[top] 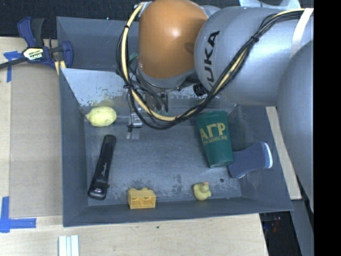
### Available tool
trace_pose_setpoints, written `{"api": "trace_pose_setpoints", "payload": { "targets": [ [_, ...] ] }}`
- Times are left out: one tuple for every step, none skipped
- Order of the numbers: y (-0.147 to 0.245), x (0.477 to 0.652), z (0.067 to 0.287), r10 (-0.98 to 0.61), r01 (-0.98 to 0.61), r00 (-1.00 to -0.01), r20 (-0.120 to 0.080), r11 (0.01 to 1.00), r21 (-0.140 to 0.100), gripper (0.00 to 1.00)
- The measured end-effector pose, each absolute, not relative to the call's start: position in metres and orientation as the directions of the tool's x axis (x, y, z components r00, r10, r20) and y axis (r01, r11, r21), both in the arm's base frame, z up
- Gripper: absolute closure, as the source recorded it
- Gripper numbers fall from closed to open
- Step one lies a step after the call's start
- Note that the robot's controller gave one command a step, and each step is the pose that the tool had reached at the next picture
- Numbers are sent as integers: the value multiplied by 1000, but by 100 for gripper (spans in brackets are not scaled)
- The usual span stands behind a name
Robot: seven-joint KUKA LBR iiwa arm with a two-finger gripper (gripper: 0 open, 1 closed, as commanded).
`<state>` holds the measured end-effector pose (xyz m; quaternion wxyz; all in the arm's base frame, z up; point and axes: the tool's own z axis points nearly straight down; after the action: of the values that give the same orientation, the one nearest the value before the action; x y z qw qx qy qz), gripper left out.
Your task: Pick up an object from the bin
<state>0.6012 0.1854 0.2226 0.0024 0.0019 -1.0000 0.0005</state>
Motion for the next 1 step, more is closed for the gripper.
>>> {"api": "trace_pose_setpoints", "payload": {
  "targets": [
    [185, 603, 228, 0, 0, -1000, -4, 1000, 1, 0]
  ]
}}
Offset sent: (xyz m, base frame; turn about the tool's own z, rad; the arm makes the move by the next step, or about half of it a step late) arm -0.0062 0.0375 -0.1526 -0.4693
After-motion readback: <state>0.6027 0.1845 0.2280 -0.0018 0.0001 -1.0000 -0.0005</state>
